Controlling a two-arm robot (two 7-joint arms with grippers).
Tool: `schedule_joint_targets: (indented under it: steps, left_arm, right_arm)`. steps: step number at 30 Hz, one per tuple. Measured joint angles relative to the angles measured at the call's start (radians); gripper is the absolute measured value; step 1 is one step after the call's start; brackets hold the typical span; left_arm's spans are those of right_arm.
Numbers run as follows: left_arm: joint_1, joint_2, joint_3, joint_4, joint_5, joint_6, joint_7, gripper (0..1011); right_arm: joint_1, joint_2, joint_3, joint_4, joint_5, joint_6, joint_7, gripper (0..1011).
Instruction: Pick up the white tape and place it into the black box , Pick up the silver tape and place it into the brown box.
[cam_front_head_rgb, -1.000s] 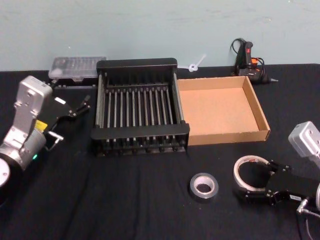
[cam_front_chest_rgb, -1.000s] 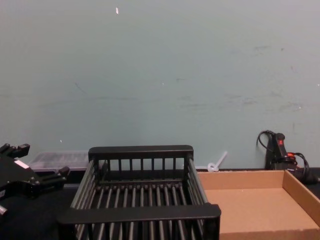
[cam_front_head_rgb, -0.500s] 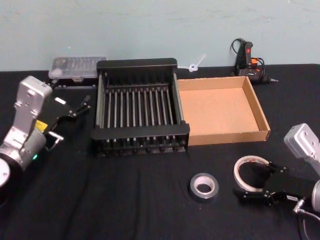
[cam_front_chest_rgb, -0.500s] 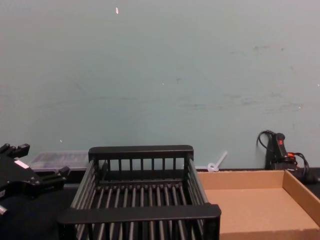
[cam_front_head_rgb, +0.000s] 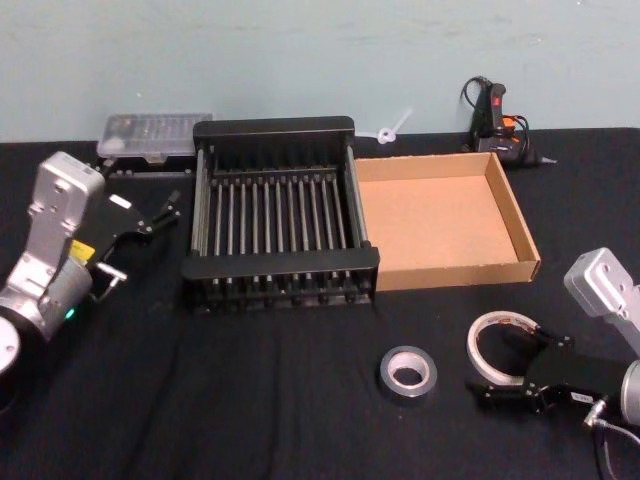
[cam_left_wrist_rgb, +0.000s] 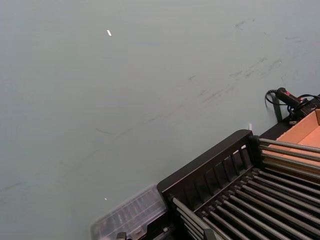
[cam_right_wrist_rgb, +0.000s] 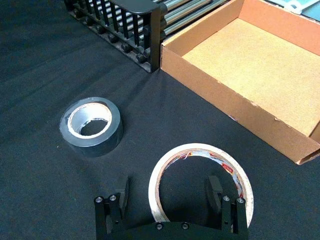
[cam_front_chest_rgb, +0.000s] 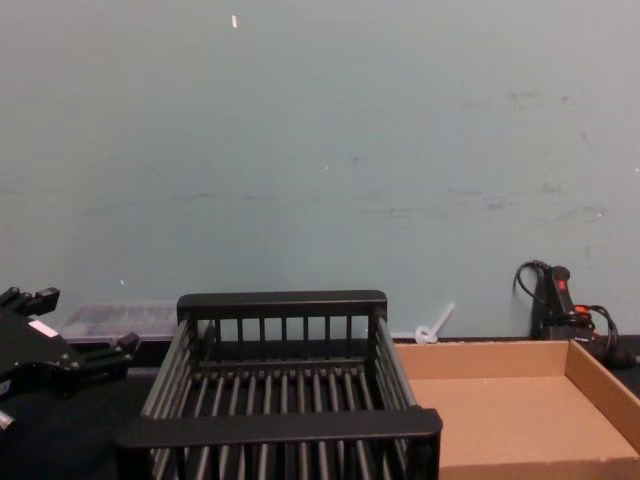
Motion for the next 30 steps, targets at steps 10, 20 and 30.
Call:
schedule_joint_targets:
  steps: [10, 20, 30]
  left_arm:
    - [0.000, 0.000, 0.000, 0.000, 0.000, 0.000, 0.000, 1002]
    - [0.000, 0.000, 0.000, 0.000, 0.000, 0.000, 0.000, 1001]
    - [0.000, 0.000, 0.000, 0.000, 0.000, 0.000, 0.000, 1001]
  right_arm:
    - [0.003, 0.000, -0.002, 0.001, -0.001, 0.006, 0.004, 1002]
    - [0.004, -0.003, -0.003, 0.002, -0.003, 0.011, 0.004, 1002]
    - [0.007, -0.006, -0.002, 0.005, 0.001, 0.020, 0.004, 1002]
